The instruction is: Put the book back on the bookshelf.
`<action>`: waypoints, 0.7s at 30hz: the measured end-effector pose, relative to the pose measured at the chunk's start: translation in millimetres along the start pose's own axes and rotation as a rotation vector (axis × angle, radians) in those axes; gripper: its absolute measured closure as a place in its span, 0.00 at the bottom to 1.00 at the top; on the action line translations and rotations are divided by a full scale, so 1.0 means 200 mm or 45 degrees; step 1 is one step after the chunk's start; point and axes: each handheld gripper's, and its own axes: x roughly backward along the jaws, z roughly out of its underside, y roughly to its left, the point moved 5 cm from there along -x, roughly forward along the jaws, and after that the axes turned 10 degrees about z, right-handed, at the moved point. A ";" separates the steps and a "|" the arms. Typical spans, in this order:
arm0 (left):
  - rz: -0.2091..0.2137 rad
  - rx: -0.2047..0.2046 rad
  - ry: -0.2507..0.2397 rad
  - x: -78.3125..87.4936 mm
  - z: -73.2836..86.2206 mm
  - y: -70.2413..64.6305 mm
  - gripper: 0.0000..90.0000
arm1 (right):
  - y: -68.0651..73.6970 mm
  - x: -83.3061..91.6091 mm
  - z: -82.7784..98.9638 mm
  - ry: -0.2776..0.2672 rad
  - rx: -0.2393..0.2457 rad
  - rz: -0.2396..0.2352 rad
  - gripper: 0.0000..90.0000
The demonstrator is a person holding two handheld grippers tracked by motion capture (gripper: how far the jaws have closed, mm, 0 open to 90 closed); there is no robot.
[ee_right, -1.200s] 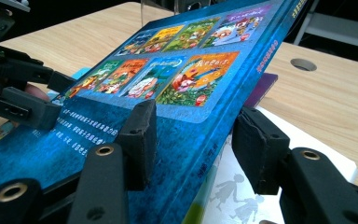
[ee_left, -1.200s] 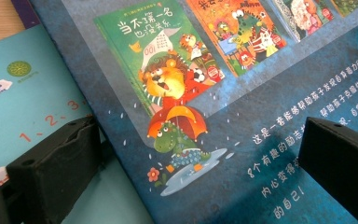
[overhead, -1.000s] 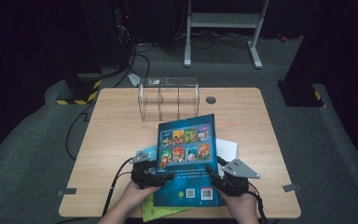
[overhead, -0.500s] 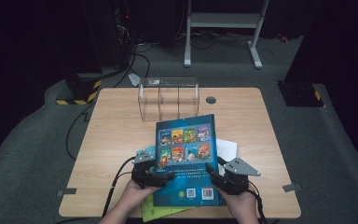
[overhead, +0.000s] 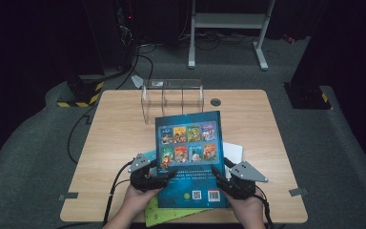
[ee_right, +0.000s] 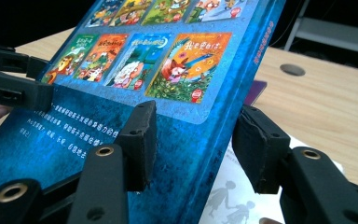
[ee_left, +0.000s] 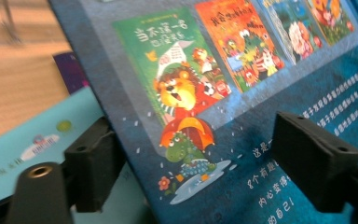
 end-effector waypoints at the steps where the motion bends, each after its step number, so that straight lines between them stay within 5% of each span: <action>1: -0.008 -0.011 -0.012 0.00 -0.01 -0.01 0.23 | 0.00 0.01 -0.01 -0.006 0.003 0.006 0.56; 21: -0.073 -0.130 -0.197 0.10 -0.09 -0.07 0.39 | 0.01 0.08 -0.09 -0.144 0.039 0.080 0.61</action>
